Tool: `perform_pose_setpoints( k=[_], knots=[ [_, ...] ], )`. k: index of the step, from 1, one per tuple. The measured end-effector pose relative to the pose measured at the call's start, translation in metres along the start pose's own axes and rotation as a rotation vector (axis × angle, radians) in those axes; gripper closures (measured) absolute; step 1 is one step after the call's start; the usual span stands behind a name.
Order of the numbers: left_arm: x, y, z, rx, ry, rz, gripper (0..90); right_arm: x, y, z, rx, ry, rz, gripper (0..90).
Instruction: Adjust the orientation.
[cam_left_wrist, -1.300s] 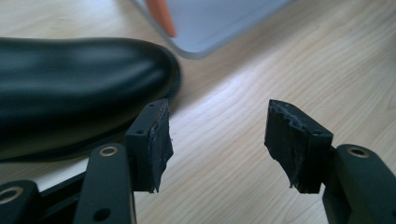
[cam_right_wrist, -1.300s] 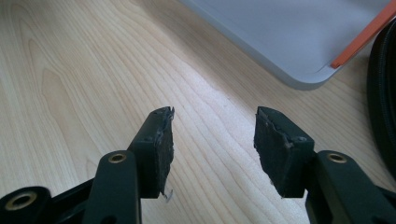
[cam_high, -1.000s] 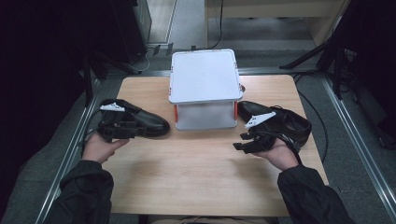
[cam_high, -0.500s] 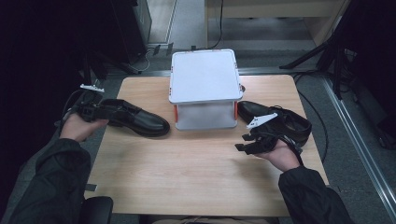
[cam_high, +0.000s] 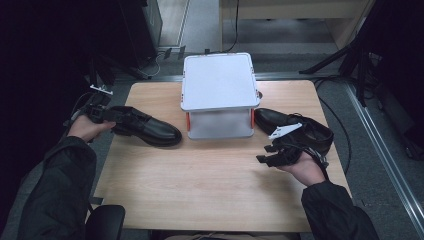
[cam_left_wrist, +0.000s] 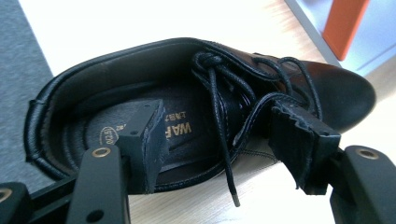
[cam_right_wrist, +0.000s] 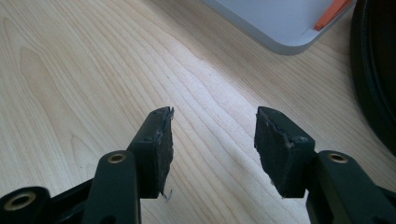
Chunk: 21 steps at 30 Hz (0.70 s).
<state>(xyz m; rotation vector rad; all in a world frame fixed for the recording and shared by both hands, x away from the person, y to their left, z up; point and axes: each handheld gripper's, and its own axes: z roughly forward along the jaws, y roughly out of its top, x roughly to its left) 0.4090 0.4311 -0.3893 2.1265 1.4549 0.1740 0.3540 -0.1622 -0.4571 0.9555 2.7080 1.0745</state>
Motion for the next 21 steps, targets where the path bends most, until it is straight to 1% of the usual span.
perform_pose_setpoints(
  k=[1,2,3,4,5,6,7,8,9,10,11,12,13,15,16,17,18,19,21],
  knots=[
    [0.000,-0.001,0.000,0.005,-0.007,0.010,37.0,0.000,0.000,0.000,0.000,-0.001,0.002,47.7],
    [0.001,-0.002,0.000,0.015,0.010,0.026,35.9,0.000,0.000,0.000,0.002,-0.003,0.005,47.7],
    [0.001,-0.004,0.000,0.019,0.034,0.041,32.4,0.000,-0.001,-0.001,0.002,-0.003,0.001,47.7],
    [0.003,-0.005,-0.001,0.015,0.037,0.047,27.9,0.001,-0.001,-0.001,0.004,-0.004,0.003,47.6],
    [0.004,-0.006,-0.001,0.016,0.031,0.042,27.2,0.001,-0.001,-0.001,0.007,-0.005,0.001,47.7],
    [0.004,-0.007,0.000,0.027,0.024,0.047,26.7,0.001,-0.001,-0.001,0.009,-0.007,-0.001,47.7],
    [0.003,-0.009,0.001,0.032,0.023,0.062,26.1,0.001,-0.001,-0.001,0.010,-0.005,-0.003,47.7],
    [0.002,-0.010,0.002,0.039,0.006,0.071,25.7,0.001,-0.001,0.000,0.011,-0.005,-0.006,47.6],
    [0.000,-0.011,0.003,0.052,-0.002,0.083,25.3,0.001,-0.001,0.000,0.010,-0.004,-0.008,47.6],
    [-0.003,-0.012,0.007,0.062,-0.002,0.103,23.5,0.001,-0.001,0.000,0.008,-0.002,-0.013,47.6],
    [-0.005,-0.012,0.009,0.070,-0.002,0.113,21.1,0.001,0.000,0.000,0.007,-0.001,-0.014,47.7],
    [-0.008,-0.010,0.014,0.085,0.002,0.115,21.2,0.002,0.000,0.001,0.009,-0.001,-0.012,47.6],
    [-0.009,-0.009,0.017,0.091,-0.005,0.115,21.0,0.002,0.001,0.002,0.012,0.002,-0.012,47.7],
    [-0.012,-0.006,0.022,0.084,-0.020,0.120,21.1,0.002,0.001,0.002,0.015,0.003,-0.016,47.6],
    [-0.012,-0.005,0.022,0.081,-0.036,0.120,22.4,0.003,0.002,0.003,0.015,0.004,-0.017,47.6],
    [-0.013,-0.005,0.023,0.075,-0.059,0.124,27.9,0.003,0.002,0.003,0.013,0.005,-0.020,47.6],
    [-0.014,-0.004,0.022,0.064,-0.083,0.134,35.7,0.003,0.002,0.003,0.012,0.008,-0.023,47.7],
    [-0.014,-0.004,0.021,0.056,-0.088,0.140,41.3,0.003,0.002,0.003,0.012,0.009,-0.025,47.6],
    [-0.013,-0.006,0.019,0.054,-0.110,0.131,45.4,0.003,0.002,0.003,0.011,0.006,-0.022,47.7]
  ],
)
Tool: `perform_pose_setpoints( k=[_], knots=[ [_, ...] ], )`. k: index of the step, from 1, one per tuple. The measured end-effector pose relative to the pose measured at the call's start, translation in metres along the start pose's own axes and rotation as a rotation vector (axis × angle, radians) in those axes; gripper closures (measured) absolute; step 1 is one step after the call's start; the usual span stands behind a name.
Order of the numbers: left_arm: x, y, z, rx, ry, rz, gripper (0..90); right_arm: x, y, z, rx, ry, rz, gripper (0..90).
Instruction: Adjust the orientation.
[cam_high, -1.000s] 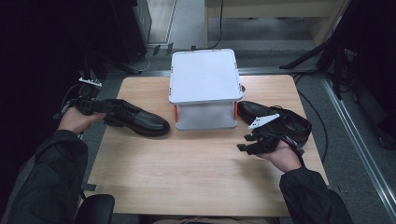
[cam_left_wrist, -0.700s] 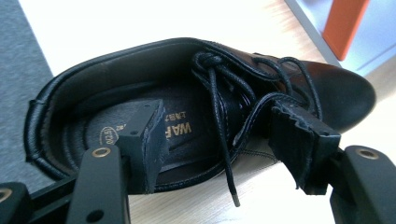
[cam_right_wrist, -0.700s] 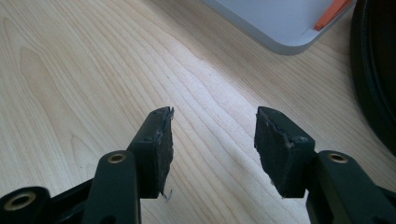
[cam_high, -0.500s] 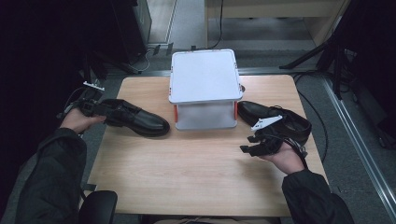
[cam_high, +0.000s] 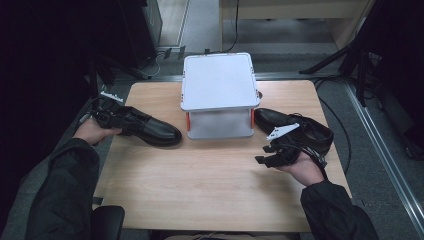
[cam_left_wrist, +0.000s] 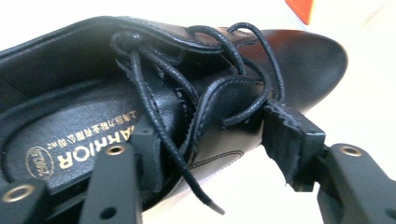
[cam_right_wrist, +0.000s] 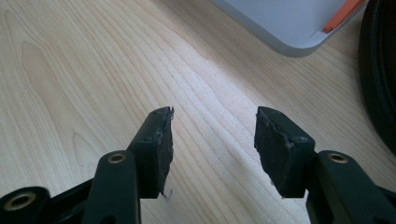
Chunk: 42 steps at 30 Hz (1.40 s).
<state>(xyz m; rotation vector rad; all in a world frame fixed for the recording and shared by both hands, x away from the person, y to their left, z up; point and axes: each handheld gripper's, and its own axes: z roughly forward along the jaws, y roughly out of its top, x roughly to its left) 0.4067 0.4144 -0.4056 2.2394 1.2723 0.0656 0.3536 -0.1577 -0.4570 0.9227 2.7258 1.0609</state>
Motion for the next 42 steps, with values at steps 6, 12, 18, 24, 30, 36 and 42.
perform_pose_setpoints(
  k=[6,12,18,24,30,36,42],
  knots=[
    [0.005,-0.003,-0.008,-0.010,-0.103,-0.045,70.2,-0.002,-0.001,-0.001,-0.005,-0.006,0.001,47.7],
    [-0.003,-0.007,-0.011,-0.017,-0.169,-0.064,82.0,-0.001,0.000,-0.001,-0.004,-0.011,0.003,47.7],
    [-0.014,-0.013,-0.024,-0.062,-0.153,-0.117,83.6,-0.002,0.001,-0.002,-0.009,-0.011,0.006,47.8],
    [-0.019,-0.007,-0.044,-0.163,-0.093,-0.273,83.8,0.000,0.004,0.000,-0.010,-0.005,-0.005,47.8],
    [-0.039,0.004,-0.036,-0.174,-0.007,-0.339,83.9,0.001,0.007,0.002,-0.008,-0.004,-0.019,47.8],
    [-0.053,0.005,-0.009,-0.164,0.023,-0.421,83.7,0.001,0.008,0.004,-0.001,-0.003,-0.026,47.8],
    [-0.067,0.006,0.005,-0.144,0.064,-0.403,82.4,0.002,0.008,0.003,-0.001,-0.008,-0.038,47.8]
  ],
)
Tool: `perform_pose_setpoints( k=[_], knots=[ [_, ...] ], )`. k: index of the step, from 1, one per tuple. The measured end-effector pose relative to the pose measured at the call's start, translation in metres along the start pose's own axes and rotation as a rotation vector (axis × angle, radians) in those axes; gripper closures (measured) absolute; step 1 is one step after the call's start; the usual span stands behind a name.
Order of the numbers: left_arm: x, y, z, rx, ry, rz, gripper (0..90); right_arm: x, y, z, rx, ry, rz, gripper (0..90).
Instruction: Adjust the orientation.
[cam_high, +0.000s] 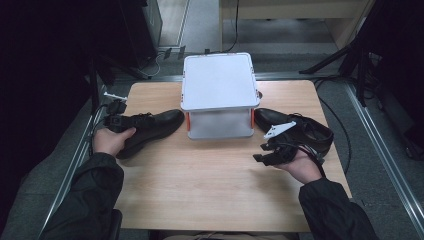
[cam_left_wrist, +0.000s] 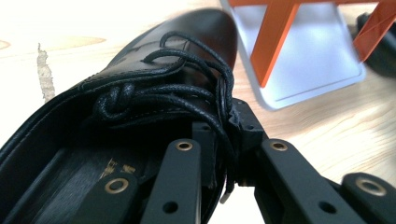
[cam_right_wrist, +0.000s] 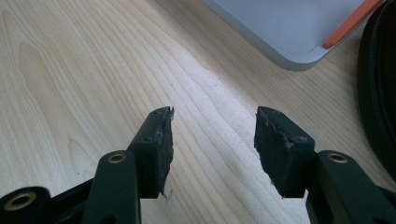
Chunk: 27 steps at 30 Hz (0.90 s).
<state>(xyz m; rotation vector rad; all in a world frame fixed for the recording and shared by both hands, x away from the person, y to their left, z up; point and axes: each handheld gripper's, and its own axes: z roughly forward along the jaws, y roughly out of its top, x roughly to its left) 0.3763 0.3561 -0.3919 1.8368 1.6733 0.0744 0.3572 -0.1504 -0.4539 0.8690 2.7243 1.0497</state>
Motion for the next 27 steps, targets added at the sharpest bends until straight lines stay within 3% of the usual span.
perform_pose_setpoints(
  k=[4,8,12,15,20,23,27],
  knots=[
    [0.006,-0.004,-0.002,0.021,0.012,0.017,78.5,0.000,0.000,-0.002,-0.005,0.000,0.001,47.8],
    [0.007,-0.007,-0.005,0.068,0.036,0.061,70.2,-0.001,0.000,-0.001,-0.002,-0.002,0.000,47.7],
    [0.010,-0.008,-0.016,0.059,0.050,0.094,60.5,0.000,0.000,-0.001,-0.002,-0.002,-0.005,47.7],
    [0.012,-0.007,-0.032,0.058,0.057,0.122,59.0,-0.001,0.000,-0.001,-0.001,-0.003,-0.003,47.7],
    [0.014,0.000,-0.064,-0.019,0.068,0.162,56.2,0.000,-0.001,-0.002,0.001,-0.007,0.004,47.7],
    [0.023,0.007,-0.069,-0.009,0.094,0.172,53.1,0.000,-0.001,-0.002,-0.011,0.015,0.019,47.7],
    [0.045,0.008,-0.058,0.045,0.090,0.155,49.1,-0.001,-0.001,-0.003,-0.021,0.021,0.020,47.7]
  ],
)
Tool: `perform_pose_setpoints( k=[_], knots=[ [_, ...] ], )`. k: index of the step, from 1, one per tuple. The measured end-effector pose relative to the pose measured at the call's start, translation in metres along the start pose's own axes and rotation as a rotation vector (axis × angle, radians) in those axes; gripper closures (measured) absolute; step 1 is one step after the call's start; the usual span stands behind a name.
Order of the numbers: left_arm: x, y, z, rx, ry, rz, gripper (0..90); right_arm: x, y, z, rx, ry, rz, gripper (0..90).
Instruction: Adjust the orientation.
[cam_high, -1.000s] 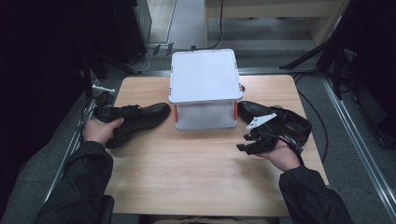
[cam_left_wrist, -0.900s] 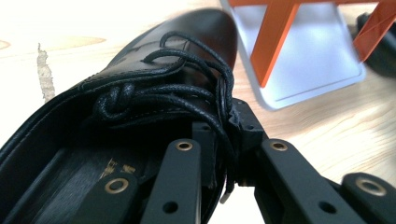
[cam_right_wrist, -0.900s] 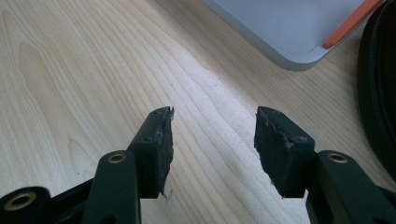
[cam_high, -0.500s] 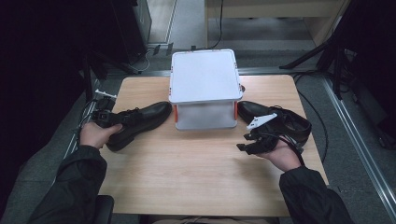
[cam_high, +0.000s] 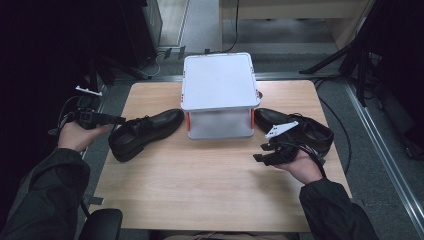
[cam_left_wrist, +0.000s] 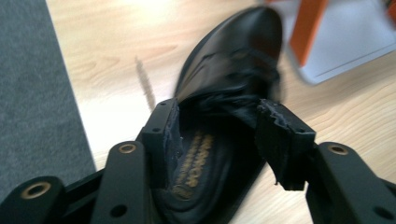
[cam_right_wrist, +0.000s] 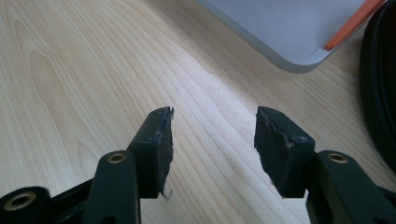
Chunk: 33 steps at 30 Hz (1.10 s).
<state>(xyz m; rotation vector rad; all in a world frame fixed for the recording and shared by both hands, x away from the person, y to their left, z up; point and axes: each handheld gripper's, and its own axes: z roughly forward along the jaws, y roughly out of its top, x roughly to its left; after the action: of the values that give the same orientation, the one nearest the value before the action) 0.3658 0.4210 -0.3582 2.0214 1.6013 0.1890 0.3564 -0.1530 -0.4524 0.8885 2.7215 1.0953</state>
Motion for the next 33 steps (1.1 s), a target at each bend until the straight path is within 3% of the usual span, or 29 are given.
perform_pose_setpoints(
  k=[2,5,8,11,18,20,23,25,29,31,33],
  knots=[
    [0.009,-0.002,0.009,0.027,0.015,0.001,47.0,0.000,-0.001,-0.001,0.004,-0.004,0.006,47.7],
    [0.020,-0.005,0.017,0.033,-0.002,-0.011,45.5,-0.002,-0.001,-0.002,0.000,-0.005,0.008,47.7],
    [0.023,-0.009,0.027,0.064,-0.025,0.008,45.2,-0.002,-0.002,-0.003,-0.004,-0.006,0.012,47.7],
    [0.022,-0.012,0.041,0.100,-0.016,0.032,47.1,-0.003,-0.003,-0.003,-0.003,-0.009,0.015,47.7],
    [0.021,-0.012,0.050,0.100,0.038,0.001,69.5,-0.001,-0.002,-0.002,0.002,-0.012,0.007,47.7],
    [0.019,-0.013,0.048,0.116,0.044,0.011,78.0,-0.002,-0.002,-0.001,0.000,-0.012,0.006,47.7],
    [0.008,-0.017,0.046,0.147,0.048,0.053,83.7,-0.003,-0.002,-0.002,0.004,-0.015,0.013,47.7],
    [-0.003,-0.021,0.045,0.158,0.056,0.030,85.1,-0.002,-0.001,-0.001,0.004,-0.015,0.009,47.7],
    [-0.023,-0.033,0.043,0.149,0.070,-0.053,85.1,-0.001,0.000,0.000,0.005,-0.014,0.002,47.7],
    [-0.031,-0.039,0.042,0.126,0.053,-0.115,83.8,-0.001,0.000,0.000,0.009,-0.014,0.002,47.7],
    [-0.037,-0.046,0.042,0.111,0.036,-0.146,81.7,0.000,0.000,0.001,0.008,-0.013,0.001,47.7]
  ],
)
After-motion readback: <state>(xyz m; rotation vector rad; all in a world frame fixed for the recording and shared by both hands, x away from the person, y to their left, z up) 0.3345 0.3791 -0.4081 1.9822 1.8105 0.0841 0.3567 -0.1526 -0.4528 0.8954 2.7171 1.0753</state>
